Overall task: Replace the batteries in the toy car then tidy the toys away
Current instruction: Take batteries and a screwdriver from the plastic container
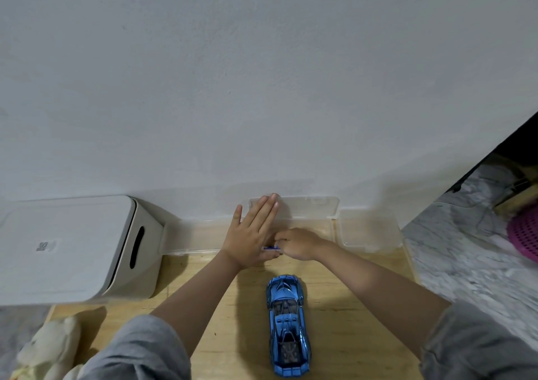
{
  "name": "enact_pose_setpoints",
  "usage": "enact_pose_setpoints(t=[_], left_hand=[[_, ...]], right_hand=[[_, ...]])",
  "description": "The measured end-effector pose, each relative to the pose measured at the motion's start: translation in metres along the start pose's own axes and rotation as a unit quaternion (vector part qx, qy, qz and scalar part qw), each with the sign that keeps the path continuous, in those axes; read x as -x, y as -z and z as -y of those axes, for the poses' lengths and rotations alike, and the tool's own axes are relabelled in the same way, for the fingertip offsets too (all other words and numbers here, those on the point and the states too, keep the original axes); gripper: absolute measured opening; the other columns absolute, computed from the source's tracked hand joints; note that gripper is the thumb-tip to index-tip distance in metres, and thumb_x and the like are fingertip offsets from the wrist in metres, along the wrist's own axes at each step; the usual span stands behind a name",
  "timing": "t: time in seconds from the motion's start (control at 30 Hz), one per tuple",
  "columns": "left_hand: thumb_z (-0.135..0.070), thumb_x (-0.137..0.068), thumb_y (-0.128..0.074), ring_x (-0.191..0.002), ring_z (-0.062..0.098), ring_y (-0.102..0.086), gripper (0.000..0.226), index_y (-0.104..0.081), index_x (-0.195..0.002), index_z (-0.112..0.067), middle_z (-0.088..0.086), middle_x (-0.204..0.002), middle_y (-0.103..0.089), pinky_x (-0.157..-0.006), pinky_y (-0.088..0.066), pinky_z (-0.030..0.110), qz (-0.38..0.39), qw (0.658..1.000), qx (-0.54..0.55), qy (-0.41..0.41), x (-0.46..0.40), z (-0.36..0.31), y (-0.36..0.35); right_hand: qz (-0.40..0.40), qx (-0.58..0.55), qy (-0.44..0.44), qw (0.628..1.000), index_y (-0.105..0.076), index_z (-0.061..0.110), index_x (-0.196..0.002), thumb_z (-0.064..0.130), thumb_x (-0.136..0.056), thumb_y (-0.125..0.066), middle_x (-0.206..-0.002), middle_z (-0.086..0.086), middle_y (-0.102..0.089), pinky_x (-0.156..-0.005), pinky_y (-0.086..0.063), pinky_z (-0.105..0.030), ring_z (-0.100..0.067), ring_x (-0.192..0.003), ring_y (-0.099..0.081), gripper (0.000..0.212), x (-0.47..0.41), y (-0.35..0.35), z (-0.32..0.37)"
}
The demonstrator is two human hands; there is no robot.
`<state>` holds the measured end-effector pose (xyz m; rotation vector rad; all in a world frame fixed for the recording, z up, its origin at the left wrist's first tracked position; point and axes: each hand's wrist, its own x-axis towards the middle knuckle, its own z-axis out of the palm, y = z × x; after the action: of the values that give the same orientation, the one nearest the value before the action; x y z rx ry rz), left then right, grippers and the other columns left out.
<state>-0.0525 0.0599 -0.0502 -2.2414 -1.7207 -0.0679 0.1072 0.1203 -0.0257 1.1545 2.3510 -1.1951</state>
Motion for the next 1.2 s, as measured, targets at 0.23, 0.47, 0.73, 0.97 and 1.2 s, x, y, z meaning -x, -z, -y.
enact_pose_setpoints(t=[0.23, 0.47, 0.73, 0.97, 1.2], left_hand=[[-0.08, -0.057, -0.054, -0.147, 0.02, 0.007, 0.131, 0.002, -0.151, -0.008, 0.006, -0.159, 0.009, -0.11, -0.014, 0.052, 0.013, 1.0, -0.015, -0.004, 0.0, 0.0, 0.0], [-0.077, -0.07, -0.042, -0.148, 0.02, 0.0, 0.113, -0.003, -0.151, -0.008, 0.006, -0.16, 0.005, -0.109, -0.018, 0.052, -0.003, 1.0, 0.0, 0.004, 0.001, -0.001, -0.002], [-0.085, -0.067, -0.043, -0.148, 0.022, -0.001, 0.121, -0.006, -0.151, -0.005, 0.008, -0.16, 0.001, -0.111, -0.012, 0.056, 0.011, 1.0, -0.017, 0.016, 0.0, -0.003, -0.001], [-0.076, -0.065, -0.057, -0.141, 0.028, -0.021, 0.122, -0.008, -0.149, -0.003, 0.01, -0.151, -0.025, -0.109, -0.019, 0.055, 0.01, 1.0, -0.003, 0.017, 0.002, -0.012, 0.002], [-0.065, -0.066, -0.063, -0.116, 0.028, -0.045, 0.098, -0.037, -0.138, -0.003, 0.011, -0.125, -0.048, -0.098, -0.042, 0.052, -0.008, 1.0, 0.002, 0.02, 0.004, -0.025, 0.014]], right_hand=[[0.016, -0.031, 0.007, 0.999, -0.058, 0.009, -0.073, 0.031, -0.089, -0.041, -0.066, -0.006, -0.051, -0.058, -0.033, -0.032, -0.018, -0.062, -0.042, 0.032, -0.007, -0.002, 0.009], [-0.008, -0.02, 0.019, 1.0, -0.049, 0.017, -0.064, 0.04, -0.094, -0.047, -0.06, 0.0, -0.048, -0.055, -0.033, -0.029, -0.014, -0.056, -0.043, 0.038, -0.001, 0.003, 0.002], [-0.137, 0.144, 0.042, 0.979, -0.044, 0.009, -0.113, 0.039, -0.097, -0.043, -0.099, -0.007, -0.063, -0.061, -0.039, -0.033, -0.025, -0.084, -0.059, 0.034, 0.029, 0.01, -0.006], [-0.411, 0.197, 0.129, 0.88, -0.059, 0.013, -0.115, 0.038, -0.091, -0.039, -0.096, 0.0, -0.066, -0.035, -0.039, -0.023, -0.019, -0.05, -0.061, 0.039, 0.072, 0.003, -0.035], [-0.413, -0.005, 0.042, 0.91, -0.058, 0.016, -0.113, 0.02, -0.096, -0.048, -0.106, 0.005, -0.057, -0.061, -0.048, -0.036, -0.024, -0.074, -0.059, 0.02, 0.088, 0.01, -0.041]])
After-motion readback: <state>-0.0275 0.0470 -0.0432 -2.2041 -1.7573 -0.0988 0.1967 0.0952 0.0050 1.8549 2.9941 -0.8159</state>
